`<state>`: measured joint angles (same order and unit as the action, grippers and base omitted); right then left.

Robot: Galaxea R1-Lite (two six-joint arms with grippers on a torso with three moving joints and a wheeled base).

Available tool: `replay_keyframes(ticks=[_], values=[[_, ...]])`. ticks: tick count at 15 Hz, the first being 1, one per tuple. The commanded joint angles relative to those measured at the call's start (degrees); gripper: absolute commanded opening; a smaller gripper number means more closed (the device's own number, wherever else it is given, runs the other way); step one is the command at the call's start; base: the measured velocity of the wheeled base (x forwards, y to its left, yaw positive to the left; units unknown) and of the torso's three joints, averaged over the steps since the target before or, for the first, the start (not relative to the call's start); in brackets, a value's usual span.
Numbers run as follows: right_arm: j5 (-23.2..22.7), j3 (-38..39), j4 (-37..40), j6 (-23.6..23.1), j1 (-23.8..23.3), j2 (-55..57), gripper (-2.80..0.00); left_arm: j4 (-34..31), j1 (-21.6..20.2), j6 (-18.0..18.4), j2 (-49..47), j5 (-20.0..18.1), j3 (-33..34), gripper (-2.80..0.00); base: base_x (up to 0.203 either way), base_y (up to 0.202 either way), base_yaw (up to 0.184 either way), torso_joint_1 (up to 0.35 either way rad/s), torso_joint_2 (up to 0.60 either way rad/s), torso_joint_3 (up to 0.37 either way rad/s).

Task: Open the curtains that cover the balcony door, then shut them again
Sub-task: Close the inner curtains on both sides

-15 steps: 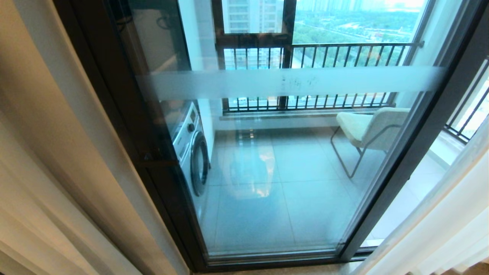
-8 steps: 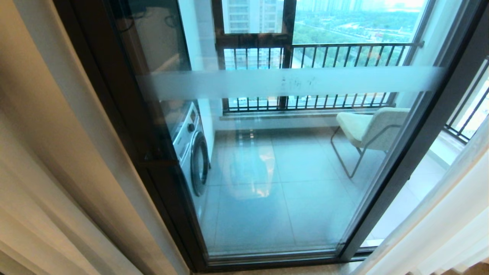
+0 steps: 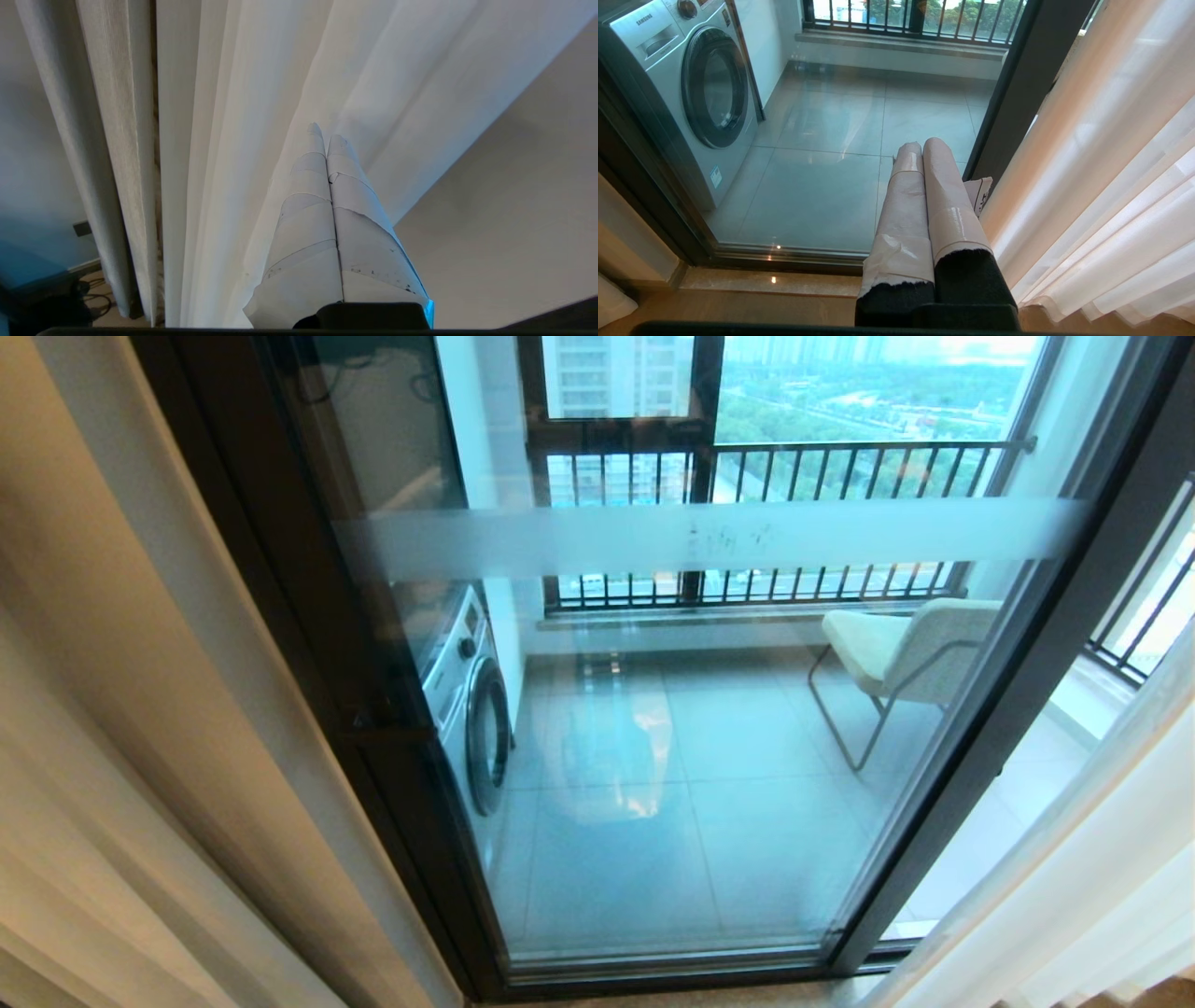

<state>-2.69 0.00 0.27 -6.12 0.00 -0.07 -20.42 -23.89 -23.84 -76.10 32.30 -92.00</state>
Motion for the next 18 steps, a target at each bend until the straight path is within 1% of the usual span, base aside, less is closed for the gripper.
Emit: replay_keyframes(ticks=[1,2,10,14,16,18], values=[[0.0,0.0,0.0,-0.1,0.0,0.1,-2.8,-0.1,0.1,-0.1,0.4,-0.3,0.1,-2.8,0.0,0.0,0.0,0.0,0.0,0.0],[0.0,0.0,0.0,-0.1,0.0,0.1,-2.8,-0.3,0.1,0.1,0.4,-0.5,0.1,0.0,0.0,0.0,0.0,0.0,0.0,0.0],[0.0,0.0,0.0,-0.1,0.0,0.1,-2.8,-0.6,-0.6,0.4,-0.2,-0.1,-0.6,0.0,0.0,0.0,0.0,0.0,0.0,0.0],[0.0,0.0,0.0,-0.1,0.0,0.1,-2.8,-1.5,-1.3,1.5,-3.6,-0.8,-4.1,0.0,0.0,0.0,0.0,0.0,0.0,0.0],[0.0,0.0,0.0,-0.1,0.0,0.1,-2.8,-1.7,-1.9,1.7,-5.7,-4.6,-6.7,0.0,0.0,0.0,0.0,0.0,0.0,0.0],[0.0,0.0,0.0,0.0,0.0,0.1,-2.8,-1.7,-3.4,1.8,-7.7,-9.8,-9.3,0.0,0.0,0.0,0.0,0.0,0.0,0.0]])
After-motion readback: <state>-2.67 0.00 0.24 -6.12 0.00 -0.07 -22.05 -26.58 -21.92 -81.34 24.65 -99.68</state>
